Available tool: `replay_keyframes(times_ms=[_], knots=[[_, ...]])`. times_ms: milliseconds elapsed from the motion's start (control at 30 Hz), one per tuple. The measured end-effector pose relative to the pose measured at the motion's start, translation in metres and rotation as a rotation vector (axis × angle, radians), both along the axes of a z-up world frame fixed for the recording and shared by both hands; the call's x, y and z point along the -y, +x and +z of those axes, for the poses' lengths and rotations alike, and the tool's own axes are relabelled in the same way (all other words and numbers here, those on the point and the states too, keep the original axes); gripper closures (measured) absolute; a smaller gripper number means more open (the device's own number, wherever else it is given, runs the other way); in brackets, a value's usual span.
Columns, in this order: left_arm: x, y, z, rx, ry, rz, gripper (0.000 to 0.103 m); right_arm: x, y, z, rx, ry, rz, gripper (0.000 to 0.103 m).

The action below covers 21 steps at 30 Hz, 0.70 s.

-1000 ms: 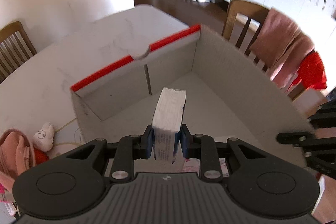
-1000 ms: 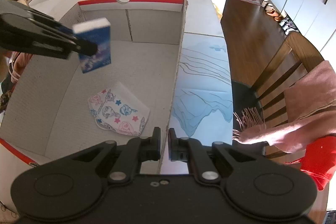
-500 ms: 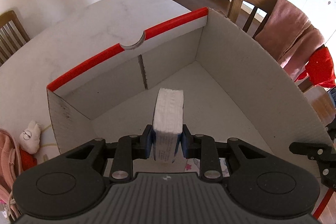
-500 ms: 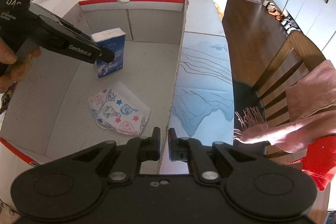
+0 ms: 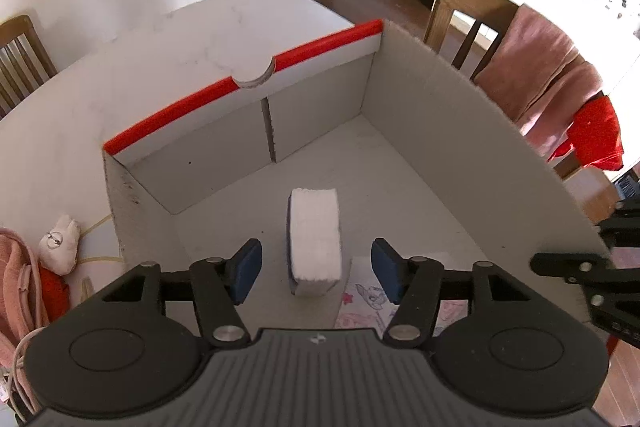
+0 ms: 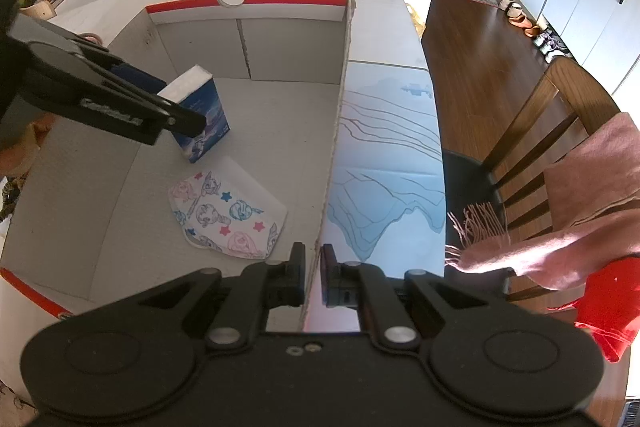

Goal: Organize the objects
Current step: 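Move the left tool back to the pile toward the brown bead bracelet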

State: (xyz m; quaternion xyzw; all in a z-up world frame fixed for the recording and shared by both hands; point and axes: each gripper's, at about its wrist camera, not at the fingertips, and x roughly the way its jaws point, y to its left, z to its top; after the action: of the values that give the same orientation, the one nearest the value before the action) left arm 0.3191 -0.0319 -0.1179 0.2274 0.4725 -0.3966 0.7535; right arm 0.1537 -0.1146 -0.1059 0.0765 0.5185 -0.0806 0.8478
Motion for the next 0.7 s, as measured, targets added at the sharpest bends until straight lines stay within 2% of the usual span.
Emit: replay_keyframes(times_ms=[467,700], knots=[[-0.039,-0.022,0.055,0.025,-0.139,0.024,0.043,0.001,0.001,0.0,-0.009,-0.006,-0.008,0.097],[-0.058,-0.035,0.074,0.058,-0.186,0.042,0.031,-0.001,0.002,0.002,-0.008,-0.01,-0.012,0.098]])
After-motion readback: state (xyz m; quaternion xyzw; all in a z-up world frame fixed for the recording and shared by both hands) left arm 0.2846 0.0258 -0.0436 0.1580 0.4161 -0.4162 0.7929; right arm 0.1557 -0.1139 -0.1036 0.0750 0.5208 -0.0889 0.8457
